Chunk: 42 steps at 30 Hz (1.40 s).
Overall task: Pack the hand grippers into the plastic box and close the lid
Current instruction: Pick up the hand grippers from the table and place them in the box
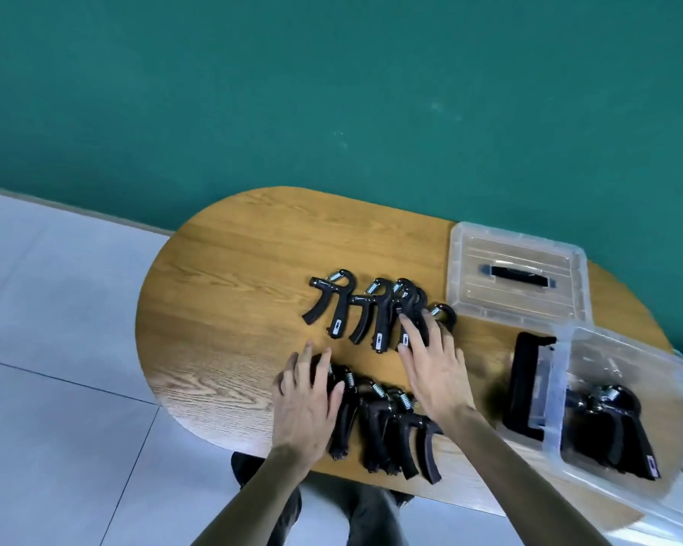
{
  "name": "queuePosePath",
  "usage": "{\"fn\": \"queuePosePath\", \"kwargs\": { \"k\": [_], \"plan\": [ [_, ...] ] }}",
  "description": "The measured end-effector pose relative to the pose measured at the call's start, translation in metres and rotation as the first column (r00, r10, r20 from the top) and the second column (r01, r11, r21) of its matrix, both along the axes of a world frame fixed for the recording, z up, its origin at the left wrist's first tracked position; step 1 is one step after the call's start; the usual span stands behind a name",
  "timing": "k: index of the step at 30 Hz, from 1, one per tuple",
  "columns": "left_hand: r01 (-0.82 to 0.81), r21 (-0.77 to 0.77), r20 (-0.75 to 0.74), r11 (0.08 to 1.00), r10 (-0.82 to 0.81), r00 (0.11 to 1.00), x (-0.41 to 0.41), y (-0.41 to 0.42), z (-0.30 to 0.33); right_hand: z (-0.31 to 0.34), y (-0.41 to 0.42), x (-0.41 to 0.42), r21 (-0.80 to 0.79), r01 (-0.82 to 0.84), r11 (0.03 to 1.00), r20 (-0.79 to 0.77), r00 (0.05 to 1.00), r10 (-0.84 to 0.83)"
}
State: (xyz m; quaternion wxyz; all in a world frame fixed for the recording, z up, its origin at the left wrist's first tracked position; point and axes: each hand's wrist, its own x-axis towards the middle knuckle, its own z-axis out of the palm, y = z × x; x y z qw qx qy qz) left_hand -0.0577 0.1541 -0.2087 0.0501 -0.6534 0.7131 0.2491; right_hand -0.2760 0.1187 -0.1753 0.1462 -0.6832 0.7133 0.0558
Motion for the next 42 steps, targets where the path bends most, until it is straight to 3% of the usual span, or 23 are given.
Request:
{"fn": "queuePosePath", "kwargs": {
  "k": [9,17,23,30,42],
  "plan": [
    [0.042,0.112,-0.062,0.993,-0.035,0.997,0.029,0.008,-0.069,-0.050,-0.049,0.064,0.086,-0.149,0.985,0.064,0.988,0.144],
    [0.040,-0.008,-0.048,0.999,-0.040,0.998,0.030,-0.002,-0.094,-0.095,-0.074,0.074,0.086,-0.291,0.953,-0.021,0.956,0.294],
    [-0.010,-0.045,-0.027,0.999,0.009,1.000,0.036,-0.014,-0.096,-0.108,-0.080,0.088,0.042,-0.270,0.962,-0.065,0.960,0.272],
    [-0.091,-0.168,0.029,0.982,0.098,0.995,0.046,-0.021,-0.102,-0.113,-0.093,0.122,0.050,-0.066,0.997,0.162,0.985,0.058],
    [-0.130,-0.131,0.036,0.983,0.136,0.990,0.065,-0.038,-0.103,-0.139,-0.115,0.170,0.029,0.248,0.968,0.150,0.957,-0.250]
  ]
}}
